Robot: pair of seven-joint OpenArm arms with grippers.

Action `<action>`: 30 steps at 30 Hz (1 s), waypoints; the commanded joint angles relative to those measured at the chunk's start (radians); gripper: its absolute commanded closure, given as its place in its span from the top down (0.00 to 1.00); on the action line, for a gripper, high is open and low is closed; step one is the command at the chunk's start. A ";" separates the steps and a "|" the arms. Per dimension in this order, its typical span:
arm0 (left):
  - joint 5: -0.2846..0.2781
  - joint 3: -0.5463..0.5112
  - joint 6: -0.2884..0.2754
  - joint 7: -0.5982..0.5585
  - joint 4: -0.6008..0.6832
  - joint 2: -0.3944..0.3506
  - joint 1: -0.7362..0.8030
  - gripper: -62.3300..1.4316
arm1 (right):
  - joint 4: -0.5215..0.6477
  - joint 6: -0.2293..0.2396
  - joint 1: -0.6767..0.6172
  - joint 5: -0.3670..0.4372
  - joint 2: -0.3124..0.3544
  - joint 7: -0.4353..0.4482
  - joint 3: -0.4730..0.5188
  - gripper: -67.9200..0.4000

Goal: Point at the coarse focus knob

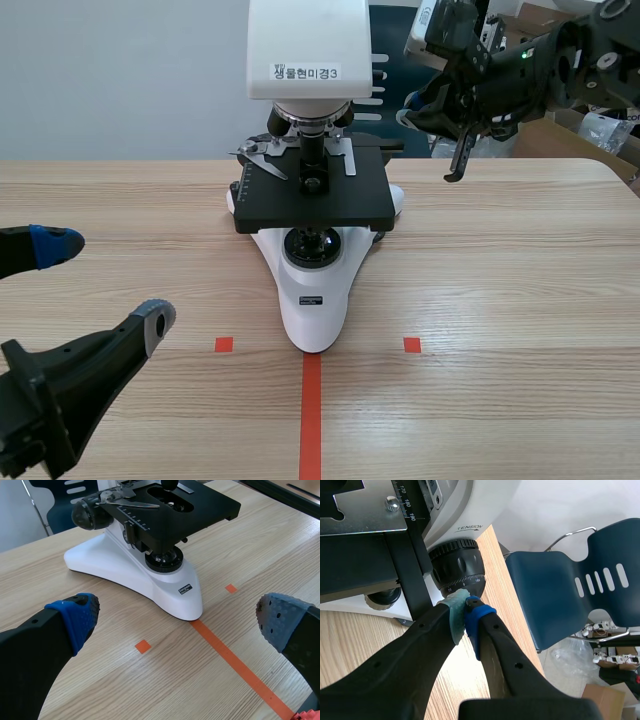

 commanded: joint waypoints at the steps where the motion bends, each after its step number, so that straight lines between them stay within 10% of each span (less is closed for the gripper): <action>1: -0.010 -0.003 -0.002 -0.011 0.024 0.003 -0.001 1.00 | 0.018 0.006 0.031 0.011 0.014 0.006 0.005 0.03; 7: -0.010 -0.003 -0.002 -0.011 0.024 0.003 -0.001 1.00 | 0.018 0.006 0.031 0.124 0.064 0.019 0.014 0.06; 16: -0.010 -0.003 -0.002 -0.011 0.024 0.003 -0.001 1.00 | 0.018 0.006 0.014 0.365 0.271 0.120 0.024 0.69; 30: -0.009 -0.003 -0.002 -0.011 0.024 0.003 -0.001 1.00 | 0.018 -0.040 -0.273 0.824 0.642 0.326 0.047 1.00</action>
